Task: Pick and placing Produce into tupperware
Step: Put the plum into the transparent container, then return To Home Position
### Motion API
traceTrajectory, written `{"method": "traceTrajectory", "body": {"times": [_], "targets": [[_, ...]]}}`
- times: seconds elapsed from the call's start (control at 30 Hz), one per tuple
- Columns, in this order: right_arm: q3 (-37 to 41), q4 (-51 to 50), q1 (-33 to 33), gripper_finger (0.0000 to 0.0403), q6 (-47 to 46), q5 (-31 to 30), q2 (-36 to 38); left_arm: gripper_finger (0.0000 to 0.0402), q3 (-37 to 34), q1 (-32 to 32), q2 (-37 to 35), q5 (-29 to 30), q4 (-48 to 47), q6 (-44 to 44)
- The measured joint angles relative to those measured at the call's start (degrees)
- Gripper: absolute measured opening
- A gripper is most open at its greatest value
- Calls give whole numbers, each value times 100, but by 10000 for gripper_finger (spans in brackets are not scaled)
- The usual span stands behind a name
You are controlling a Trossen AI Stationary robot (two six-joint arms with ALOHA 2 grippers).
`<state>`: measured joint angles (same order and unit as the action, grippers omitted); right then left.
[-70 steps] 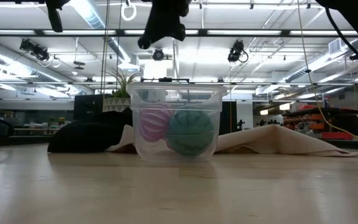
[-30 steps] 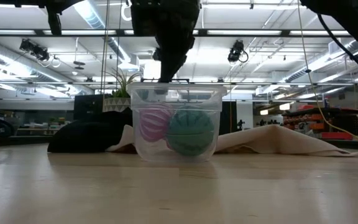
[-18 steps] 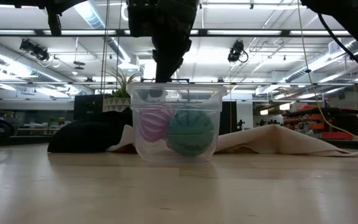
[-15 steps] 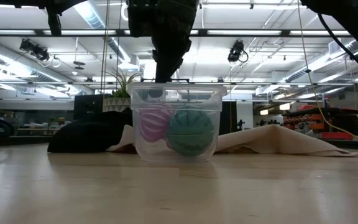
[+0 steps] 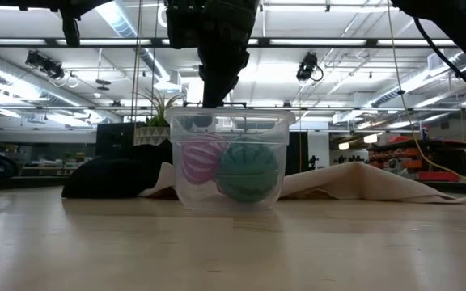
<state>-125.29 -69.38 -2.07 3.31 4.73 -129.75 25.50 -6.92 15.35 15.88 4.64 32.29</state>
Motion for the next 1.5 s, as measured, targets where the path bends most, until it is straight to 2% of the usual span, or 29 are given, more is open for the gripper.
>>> {"method": "traceTrajectory", "body": {"times": [0.87, 1.3, 1.4, 1.5], "targets": [[4, -262, 4, 84, -118, -92, 2, 44, 0, 0, 0, 0, 2, 3], [4, -308, 7, 111, -304, -194, 50, 46, 0, 0, 0, 0, 1, 7], [4, -304, 20, 93, -464, -143, 161, 44, 0, 0, 0, 0, 2, 2], [4, -382, 90, 42, -567, -125, 330, 42, 0, 0, 0, 0, 4, 2]]}}
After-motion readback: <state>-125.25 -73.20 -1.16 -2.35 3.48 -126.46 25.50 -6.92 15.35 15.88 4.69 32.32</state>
